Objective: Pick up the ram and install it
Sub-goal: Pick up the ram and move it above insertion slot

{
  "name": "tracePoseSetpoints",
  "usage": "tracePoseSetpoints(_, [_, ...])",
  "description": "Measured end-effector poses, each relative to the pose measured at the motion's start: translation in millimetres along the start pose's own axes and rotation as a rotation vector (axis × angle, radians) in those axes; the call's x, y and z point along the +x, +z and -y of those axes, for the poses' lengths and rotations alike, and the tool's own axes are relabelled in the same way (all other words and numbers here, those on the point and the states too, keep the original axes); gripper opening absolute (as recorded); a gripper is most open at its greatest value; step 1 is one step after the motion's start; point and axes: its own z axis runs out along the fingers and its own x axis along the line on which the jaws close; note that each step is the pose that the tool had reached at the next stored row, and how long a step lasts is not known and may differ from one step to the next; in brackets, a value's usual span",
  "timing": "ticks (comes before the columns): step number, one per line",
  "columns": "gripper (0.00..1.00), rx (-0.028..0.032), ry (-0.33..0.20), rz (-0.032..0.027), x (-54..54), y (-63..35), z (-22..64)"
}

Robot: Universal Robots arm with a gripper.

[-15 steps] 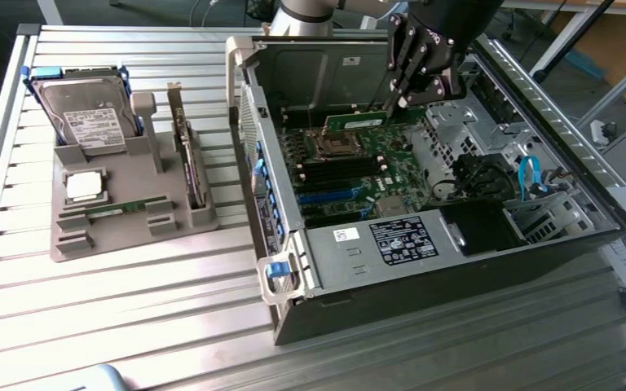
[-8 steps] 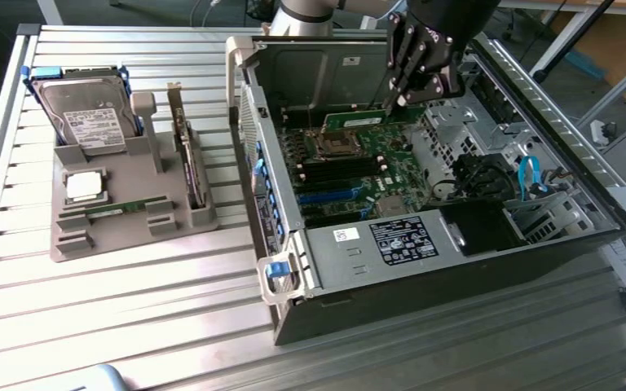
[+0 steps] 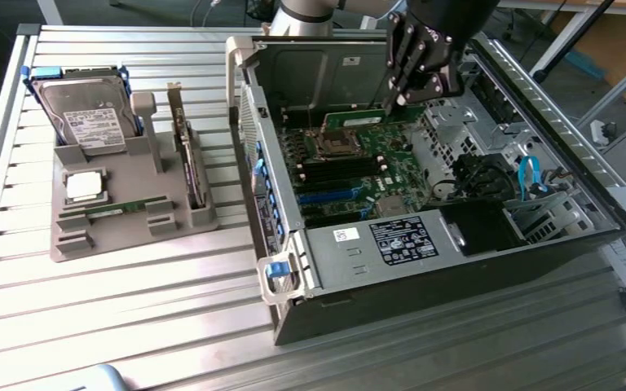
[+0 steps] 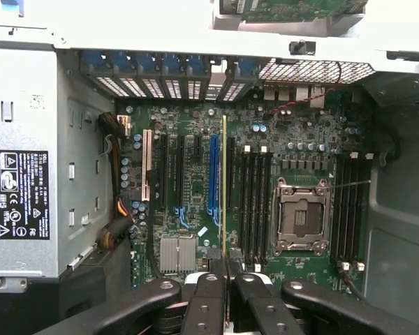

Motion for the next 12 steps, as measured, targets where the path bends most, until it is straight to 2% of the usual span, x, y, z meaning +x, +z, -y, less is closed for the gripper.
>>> tracePoseSetpoints(7, [0.12, 0.0000, 0.000, 0.0000, -7.1, 0.4, 0.3])
tracePoseSetpoints(12, [0.12, 0.0000, 0.000, 0.0000, -7.5, 0.4, 0.3])
